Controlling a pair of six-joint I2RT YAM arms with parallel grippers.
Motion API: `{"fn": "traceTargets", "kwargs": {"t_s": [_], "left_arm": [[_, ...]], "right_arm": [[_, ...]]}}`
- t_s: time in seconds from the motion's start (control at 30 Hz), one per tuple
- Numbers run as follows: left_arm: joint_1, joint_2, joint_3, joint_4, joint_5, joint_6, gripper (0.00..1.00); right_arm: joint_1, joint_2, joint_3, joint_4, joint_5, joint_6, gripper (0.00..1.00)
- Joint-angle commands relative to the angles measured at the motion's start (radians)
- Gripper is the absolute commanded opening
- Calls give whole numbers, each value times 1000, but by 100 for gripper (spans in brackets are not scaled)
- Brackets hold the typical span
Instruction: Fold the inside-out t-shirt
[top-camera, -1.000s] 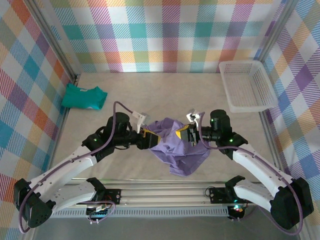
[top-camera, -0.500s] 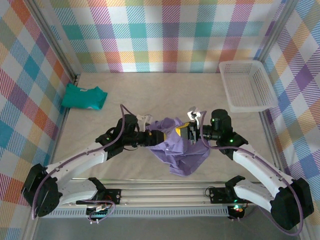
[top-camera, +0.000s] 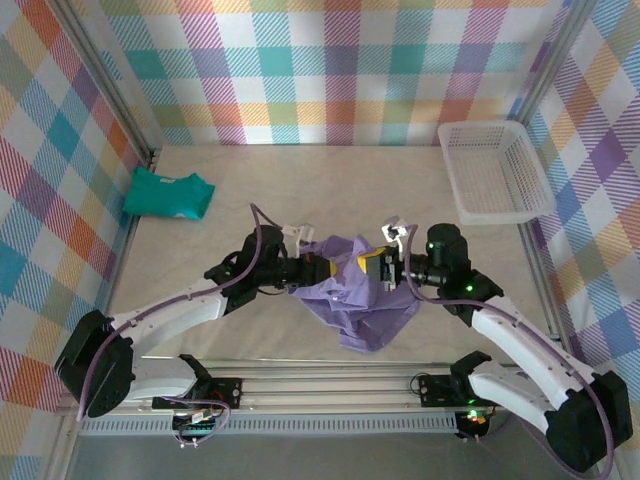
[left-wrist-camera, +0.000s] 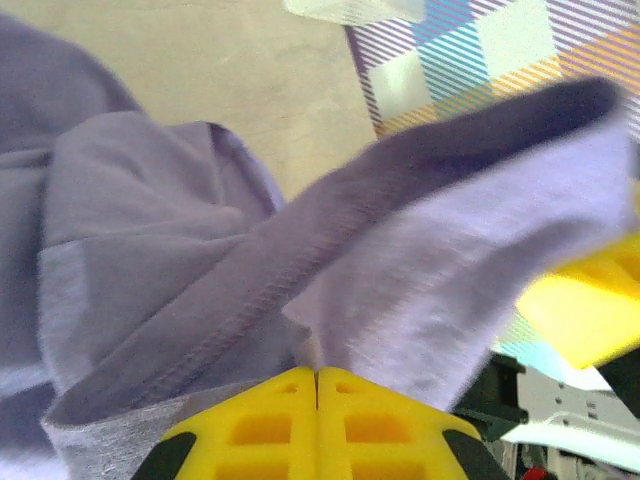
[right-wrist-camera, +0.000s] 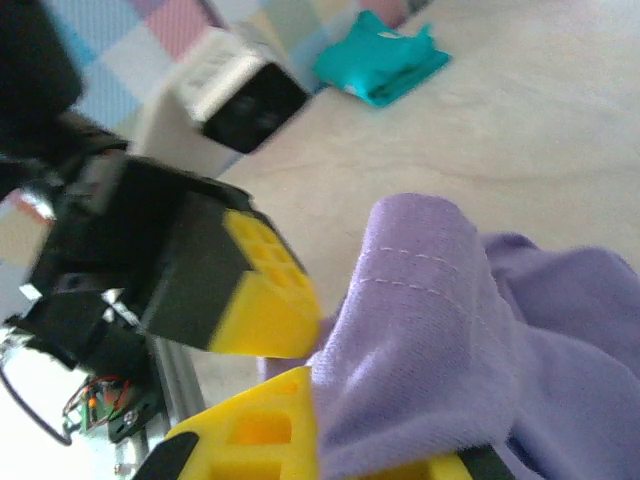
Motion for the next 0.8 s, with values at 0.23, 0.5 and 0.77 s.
{"fn": "traceTargets", "kwargs": {"t_s": [0.23,0.5,0.77], "left_arm": [[-325,157,241,-103,75,394,0],[-203,37,241,-338,-30,490,50],[237,-57,87,-480,-312,151,63]], "right_arm": [[-4,-180,64,-505,830,138,46],[-3,-10,119,-390,697,48,48],[49,300,195,-285,482,76,55]]}}
